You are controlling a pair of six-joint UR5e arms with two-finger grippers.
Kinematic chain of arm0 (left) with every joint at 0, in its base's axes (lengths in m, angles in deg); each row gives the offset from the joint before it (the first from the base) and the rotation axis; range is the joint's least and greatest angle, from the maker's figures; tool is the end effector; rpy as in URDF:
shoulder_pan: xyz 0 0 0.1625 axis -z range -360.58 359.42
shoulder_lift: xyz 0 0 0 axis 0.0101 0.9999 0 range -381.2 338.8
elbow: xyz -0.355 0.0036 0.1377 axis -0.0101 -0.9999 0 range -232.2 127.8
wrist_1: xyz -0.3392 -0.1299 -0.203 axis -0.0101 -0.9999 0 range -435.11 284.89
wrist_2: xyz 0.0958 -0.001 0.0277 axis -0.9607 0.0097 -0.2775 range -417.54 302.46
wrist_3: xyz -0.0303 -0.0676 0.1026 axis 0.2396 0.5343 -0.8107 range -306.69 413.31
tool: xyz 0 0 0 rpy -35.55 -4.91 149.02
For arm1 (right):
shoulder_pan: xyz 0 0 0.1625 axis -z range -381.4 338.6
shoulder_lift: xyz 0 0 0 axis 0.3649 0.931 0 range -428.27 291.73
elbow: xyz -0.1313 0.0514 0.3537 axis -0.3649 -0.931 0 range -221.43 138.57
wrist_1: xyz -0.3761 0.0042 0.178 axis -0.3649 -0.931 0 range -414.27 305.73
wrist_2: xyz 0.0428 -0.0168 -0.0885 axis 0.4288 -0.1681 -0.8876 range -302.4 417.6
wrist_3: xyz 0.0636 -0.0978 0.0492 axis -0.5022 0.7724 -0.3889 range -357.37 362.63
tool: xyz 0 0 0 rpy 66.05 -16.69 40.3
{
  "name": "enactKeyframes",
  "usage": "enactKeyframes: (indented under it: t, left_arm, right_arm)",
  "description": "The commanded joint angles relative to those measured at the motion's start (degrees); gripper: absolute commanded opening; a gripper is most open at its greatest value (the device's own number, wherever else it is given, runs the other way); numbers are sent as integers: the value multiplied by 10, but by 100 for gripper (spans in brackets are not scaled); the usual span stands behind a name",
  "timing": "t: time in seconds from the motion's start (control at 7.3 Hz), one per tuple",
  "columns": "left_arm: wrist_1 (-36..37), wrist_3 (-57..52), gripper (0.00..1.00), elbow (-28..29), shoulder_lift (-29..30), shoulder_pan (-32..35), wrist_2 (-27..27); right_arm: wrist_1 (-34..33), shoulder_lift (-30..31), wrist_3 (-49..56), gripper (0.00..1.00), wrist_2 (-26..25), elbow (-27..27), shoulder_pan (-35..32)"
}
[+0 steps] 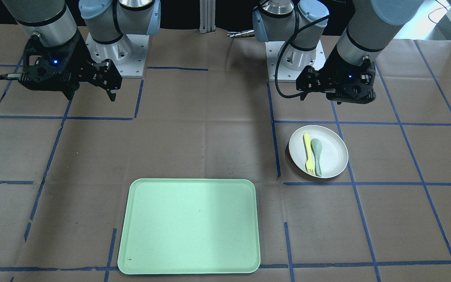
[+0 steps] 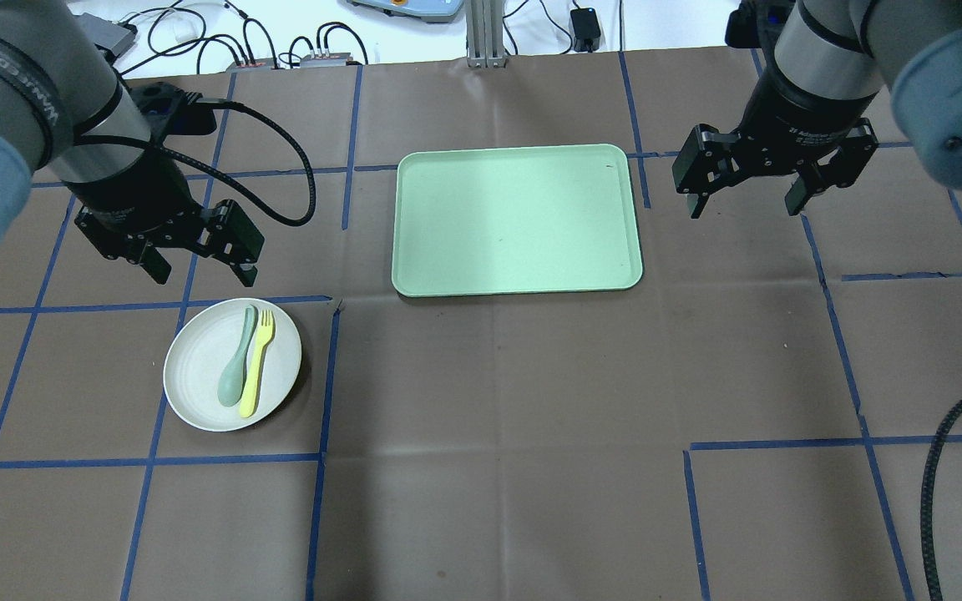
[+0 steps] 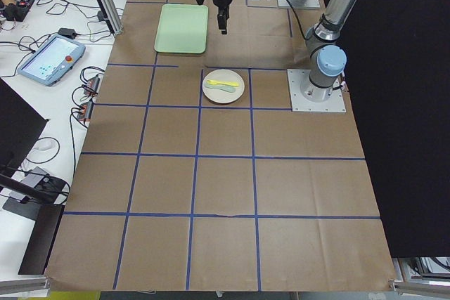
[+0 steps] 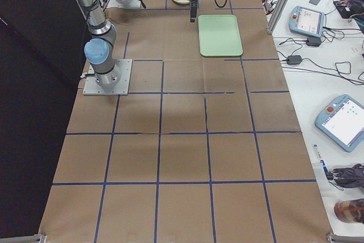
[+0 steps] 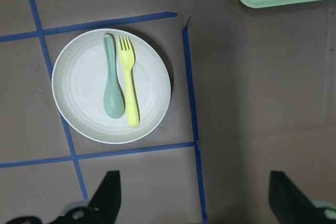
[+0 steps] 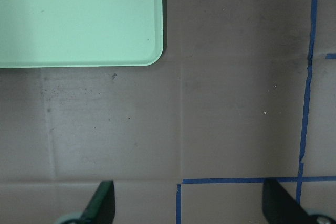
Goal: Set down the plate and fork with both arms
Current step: 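Move the left gripper down toward the rim of the white plate, then grasp the white plate rim with the left gripper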
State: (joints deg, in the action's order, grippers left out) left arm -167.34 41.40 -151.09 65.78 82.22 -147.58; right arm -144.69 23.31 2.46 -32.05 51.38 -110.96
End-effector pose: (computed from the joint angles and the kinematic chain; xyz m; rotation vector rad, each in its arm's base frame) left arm -0.0754 -0.4661 0.3631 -0.1278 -3.1086 -0.2175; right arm 0.1305 -0.4826 0.4066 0.0166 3.1353 0.0219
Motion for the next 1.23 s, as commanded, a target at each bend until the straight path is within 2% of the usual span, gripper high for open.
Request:
enactKeyframes:
  t: [0.0,0.27,0.82,1.1]
  left_arm:
    - [57,-68,99,-53,6,-81,0]
    - [199,-159,99,-133,38,-111,-2]
    - [261,-229,99,-142,156,-205,0]
    - [278,-230,98,-151,180,-213,1]
  right_arm:
    - [1,0,0,100,1,0,0]
    - [-1,3,-3,100,4,-3,-3]
    - [-2,3,-5,100,9,-4,-4]
    - [-1,-3,-3,100,3,-5,-2]
